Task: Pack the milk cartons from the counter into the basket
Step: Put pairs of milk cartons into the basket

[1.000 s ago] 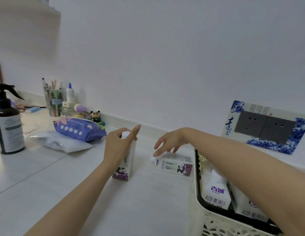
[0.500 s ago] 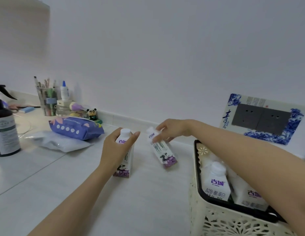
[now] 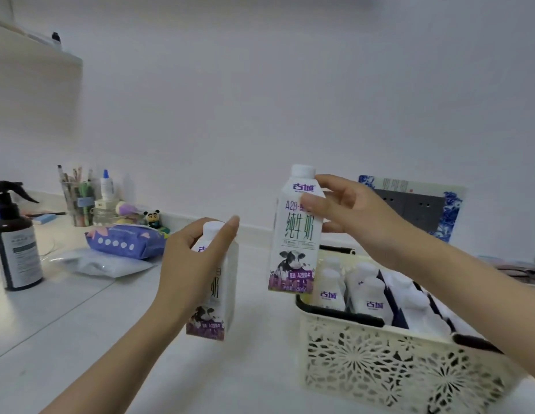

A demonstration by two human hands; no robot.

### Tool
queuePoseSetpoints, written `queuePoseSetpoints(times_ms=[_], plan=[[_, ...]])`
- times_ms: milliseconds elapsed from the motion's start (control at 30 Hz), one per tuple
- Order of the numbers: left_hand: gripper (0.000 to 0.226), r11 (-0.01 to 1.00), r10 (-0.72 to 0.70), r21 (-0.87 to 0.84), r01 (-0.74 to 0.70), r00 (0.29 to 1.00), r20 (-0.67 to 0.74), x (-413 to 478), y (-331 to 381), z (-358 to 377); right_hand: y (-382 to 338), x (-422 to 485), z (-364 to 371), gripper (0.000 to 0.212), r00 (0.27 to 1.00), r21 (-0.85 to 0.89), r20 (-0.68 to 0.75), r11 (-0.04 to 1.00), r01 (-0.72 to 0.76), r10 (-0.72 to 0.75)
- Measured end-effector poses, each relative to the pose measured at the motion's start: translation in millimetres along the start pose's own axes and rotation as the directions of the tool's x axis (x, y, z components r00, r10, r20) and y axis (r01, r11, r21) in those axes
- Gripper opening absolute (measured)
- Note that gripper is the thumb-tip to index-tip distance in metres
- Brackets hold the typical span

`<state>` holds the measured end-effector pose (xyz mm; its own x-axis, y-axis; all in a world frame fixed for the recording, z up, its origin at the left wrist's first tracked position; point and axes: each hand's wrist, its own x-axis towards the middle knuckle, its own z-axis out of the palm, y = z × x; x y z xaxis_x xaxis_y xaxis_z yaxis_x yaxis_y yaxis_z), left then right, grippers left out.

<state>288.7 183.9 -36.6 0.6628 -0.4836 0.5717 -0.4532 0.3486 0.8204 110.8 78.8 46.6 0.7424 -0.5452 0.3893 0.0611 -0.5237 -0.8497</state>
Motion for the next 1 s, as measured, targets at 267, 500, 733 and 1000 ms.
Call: queuePoseSetpoints(times_ms=[267, 500, 733, 1000], plan=[[0.044, 0.997, 0.005, -0.075, 0.007, 0.987, 0.162, -73.8, 41.4, 14.2, 2.9, -108.0, -5.1, 0.048, 0.999, -0.041, -0.044, 0.999, -0.003, 0.001], [0.04, 0.986, -0.045, -0.147, 0.074, 0.98, 0.194, -123.9, 26.3, 43.7, 59.9, -168.8, 1.2, 0.048, 0.99, -0.114, -0.105, 0.987, -0.109, 0.097], [0.028, 0.986, -0.049, -0.146, 0.08, 0.978, 0.205, -141.6, 14.8, 55.8, 77.0, -187.1, 1.6, 0.047, 0.986, -0.147, -0.072, 0.976, -0.161, 0.152], [0.025, 0.983, 0.165, -0.106, -0.151, 0.977, 0.134, -109.6, 26.2, 48.0, 59.7, -183.0, -10.1, 0.058, 0.992, -0.338, 0.068, 0.937, -0.082, 0.111]])
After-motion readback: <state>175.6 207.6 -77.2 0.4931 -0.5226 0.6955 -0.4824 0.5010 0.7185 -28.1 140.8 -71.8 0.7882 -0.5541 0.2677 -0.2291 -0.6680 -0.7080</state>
